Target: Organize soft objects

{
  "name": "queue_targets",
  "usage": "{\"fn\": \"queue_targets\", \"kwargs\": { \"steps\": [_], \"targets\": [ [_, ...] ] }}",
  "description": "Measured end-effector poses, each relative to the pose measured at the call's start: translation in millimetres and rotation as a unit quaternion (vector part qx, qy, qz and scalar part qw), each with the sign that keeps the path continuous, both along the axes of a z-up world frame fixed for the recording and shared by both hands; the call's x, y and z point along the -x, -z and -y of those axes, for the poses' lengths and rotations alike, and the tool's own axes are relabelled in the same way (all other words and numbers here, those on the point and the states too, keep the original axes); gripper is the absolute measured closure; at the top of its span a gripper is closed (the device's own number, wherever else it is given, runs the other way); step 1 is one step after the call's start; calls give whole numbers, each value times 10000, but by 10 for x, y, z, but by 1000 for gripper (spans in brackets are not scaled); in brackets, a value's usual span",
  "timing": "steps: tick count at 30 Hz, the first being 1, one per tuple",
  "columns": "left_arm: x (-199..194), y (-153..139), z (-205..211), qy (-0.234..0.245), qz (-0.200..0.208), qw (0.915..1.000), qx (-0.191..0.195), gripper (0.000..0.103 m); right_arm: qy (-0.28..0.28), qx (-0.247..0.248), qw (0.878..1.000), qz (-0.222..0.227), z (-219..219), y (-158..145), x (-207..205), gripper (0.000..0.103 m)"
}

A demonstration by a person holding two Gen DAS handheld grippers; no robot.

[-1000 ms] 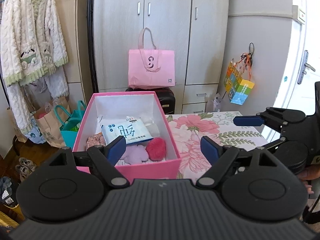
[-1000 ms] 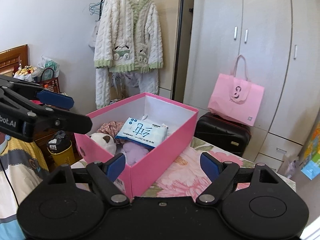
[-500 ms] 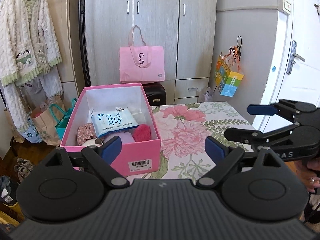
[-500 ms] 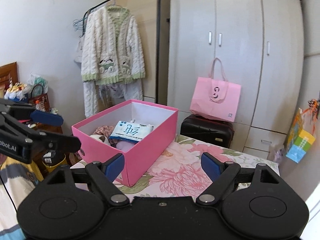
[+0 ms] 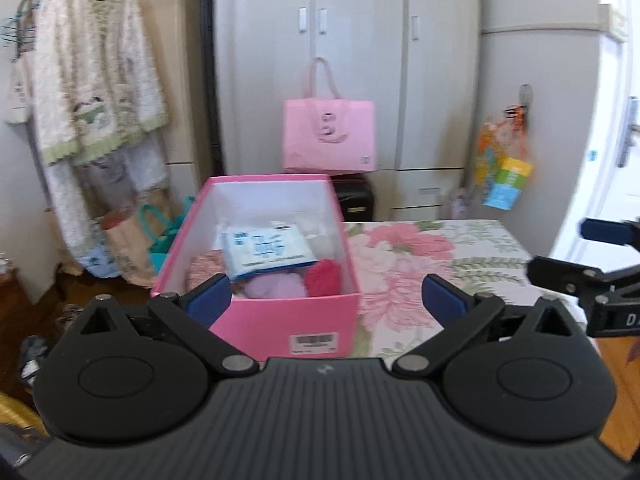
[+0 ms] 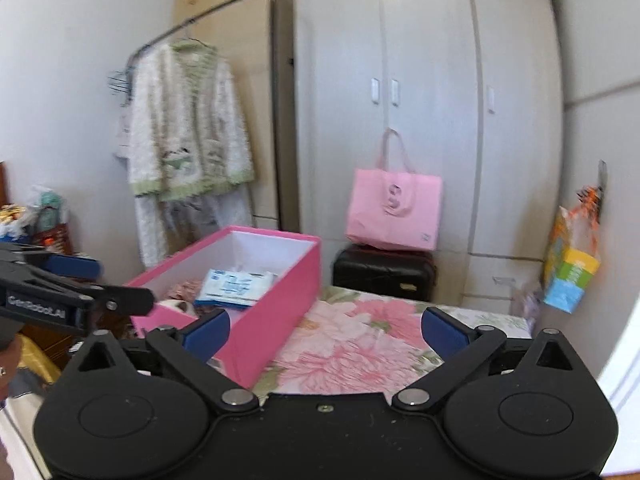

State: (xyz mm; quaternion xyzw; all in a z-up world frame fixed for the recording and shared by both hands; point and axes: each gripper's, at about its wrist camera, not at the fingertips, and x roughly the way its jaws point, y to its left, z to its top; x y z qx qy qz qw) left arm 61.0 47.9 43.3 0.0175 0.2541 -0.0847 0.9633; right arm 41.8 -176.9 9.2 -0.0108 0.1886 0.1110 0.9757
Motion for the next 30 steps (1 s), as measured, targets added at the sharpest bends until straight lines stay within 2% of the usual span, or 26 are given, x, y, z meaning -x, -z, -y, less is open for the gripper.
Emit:
{"fn": "queue_targets", "kwargs": {
  "steps": [3, 7, 10, 12, 14, 17, 26, 30],
  "targets": [
    [8, -39, 12, -243, 2, 9997, 13, 0, 400, 219, 9987, -236, -49, 9, -54, 0],
    [67, -38, 10, -13, 177, 9998, 17, 0, 746, 323, 9966, -98, -90, 27, -12, 0],
    [70, 13, 33, 13, 101, 9999, 47, 0, 756, 139, 9970, -92, -70, 20, 32, 0],
    [88, 65, 76, -97, 149, 9998, -134, 0, 729, 85, 9972, -114, -64, 29, 47, 0],
    [98, 117, 97, -8, 231, 9994, -263, 0, 770, 105, 9968, -188, -56, 54, 51, 0],
    [52, 215, 46, 154, 128, 9998, -97, 0, 794, 183, 9964, -212, -54, 103, 52, 0],
    [-4, 384, 101, -33, -3, 10000, -71, 0, 913, -33, 9957, -146, 14, 187, 74, 0],
    [35, 387, 172, -294, 139, 9993, -198, 0, 1036, -143, 9944, -148, 54, 199, 114, 0]
  ]
}}
